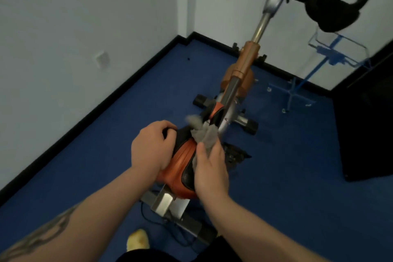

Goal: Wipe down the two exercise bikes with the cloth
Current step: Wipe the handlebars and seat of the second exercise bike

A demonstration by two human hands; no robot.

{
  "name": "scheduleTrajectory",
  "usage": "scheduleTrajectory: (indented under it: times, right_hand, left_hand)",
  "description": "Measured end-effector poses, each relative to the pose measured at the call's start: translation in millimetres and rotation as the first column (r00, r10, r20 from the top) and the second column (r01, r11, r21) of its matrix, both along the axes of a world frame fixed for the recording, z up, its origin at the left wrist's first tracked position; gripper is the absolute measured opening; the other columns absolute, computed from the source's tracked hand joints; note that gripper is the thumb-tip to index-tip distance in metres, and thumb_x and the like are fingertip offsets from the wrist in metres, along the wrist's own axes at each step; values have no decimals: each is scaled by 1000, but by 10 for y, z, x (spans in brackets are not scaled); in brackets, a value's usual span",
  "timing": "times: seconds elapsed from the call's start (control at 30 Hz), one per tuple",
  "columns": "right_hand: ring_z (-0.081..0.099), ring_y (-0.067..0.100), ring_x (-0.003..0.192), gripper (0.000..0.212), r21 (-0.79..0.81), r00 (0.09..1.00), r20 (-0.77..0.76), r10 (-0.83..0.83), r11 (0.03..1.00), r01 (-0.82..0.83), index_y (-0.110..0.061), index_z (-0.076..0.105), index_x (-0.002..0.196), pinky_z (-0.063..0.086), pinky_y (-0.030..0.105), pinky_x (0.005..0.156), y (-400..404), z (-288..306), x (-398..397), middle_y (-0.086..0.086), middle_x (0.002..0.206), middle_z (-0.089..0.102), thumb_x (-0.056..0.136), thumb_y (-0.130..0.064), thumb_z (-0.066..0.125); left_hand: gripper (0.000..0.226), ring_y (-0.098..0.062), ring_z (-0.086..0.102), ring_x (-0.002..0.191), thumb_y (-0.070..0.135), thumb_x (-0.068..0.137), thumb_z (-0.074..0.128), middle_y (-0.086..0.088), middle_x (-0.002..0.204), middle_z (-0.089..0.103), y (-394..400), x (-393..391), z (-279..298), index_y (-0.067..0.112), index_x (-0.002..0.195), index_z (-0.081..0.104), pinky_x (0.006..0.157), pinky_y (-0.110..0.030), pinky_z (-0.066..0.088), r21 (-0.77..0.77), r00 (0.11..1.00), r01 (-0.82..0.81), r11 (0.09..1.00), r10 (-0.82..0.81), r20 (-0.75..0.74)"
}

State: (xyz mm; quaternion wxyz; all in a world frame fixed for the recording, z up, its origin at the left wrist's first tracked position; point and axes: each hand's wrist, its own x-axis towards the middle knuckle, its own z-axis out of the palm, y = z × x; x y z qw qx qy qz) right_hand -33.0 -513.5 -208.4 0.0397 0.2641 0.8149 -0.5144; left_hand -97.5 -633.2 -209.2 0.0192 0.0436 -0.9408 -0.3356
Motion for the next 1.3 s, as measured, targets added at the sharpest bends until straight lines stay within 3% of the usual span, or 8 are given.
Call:
scheduleTrajectory:
  times: [0.13,0.23,0.4,0.6,0.87,0.97,1.1,1.3]
  right_hand:
    - [34,25,140,64,-63,997,-77,24,998,-29,-18,15,155,30,35,109,194,-101,-571,6,159,26,100,-48,31]
    - [23,24,145,56,185,976,-162,144,976,-113,-9,34,149,19,36,117,369,-101,-985,10,158,25,103,-42,32]
    - [58,25,112,52,697,697,-39,716,519,-494,-17,71,111,22,44,115,347,15,-1097,7,112,70,103,-40,25]
    - [57,32,114,38,608,255,15,967,194,-769,-21,56,126,42,43,96,266,148,-1053,7,129,61,104,-39,31]
    - [61,31,103,37,684,336,128,933,162,-711,-27,58,98,40,42,87,325,97,-1238,6,112,68,103,-41,24]
    - [51,27,125,41,523,227,131,965,127,-843,-46,41,140,38,40,96,-22,110,-1205,-3,141,54,103,-46,22]
    - [56,21,117,34,414,18,108,994,-29,-910,-48,45,130,43,39,87,244,122,-1395,-12,132,58,101,-52,29]
    - [49,26,125,39,480,-39,340,940,-209,-852,-33,56,126,40,41,94,119,62,-1649,-3,140,53,103,-42,25]
  left_hand:
    - [21,-3,55,70,31,90,46,17,83,63,73,84,18,35,83,66,54,-24,40,-31,968,-250,968,250,8]
    - [22,-2,55,70,28,94,44,14,87,64,183,231,-32,32,89,65,55,-23,39,148,885,-464,873,462,49]
    - [33,-12,51,114,25,103,35,4,125,56,530,485,-76,18,125,58,96,-30,40,349,736,-634,690,678,-2]
    - [35,-22,46,125,25,103,34,-5,136,51,620,454,-21,16,133,50,106,-43,38,374,620,-749,546,777,108]
    - [33,-18,45,123,25,104,32,-2,130,52,634,440,-61,16,129,52,95,-27,34,398,599,-748,531,799,61]
    - [29,-17,50,113,25,105,31,-1,121,56,630,422,-53,15,122,53,91,-29,38,436,573,-754,492,816,70]
    - [26,-8,48,94,27,105,30,3,109,51,656,451,-68,16,113,51,78,-19,30,451,517,-782,431,852,82]
    - [29,4,45,76,30,106,27,8,100,49,654,418,-40,17,111,53,74,-20,31,393,511,-810,436,853,108]
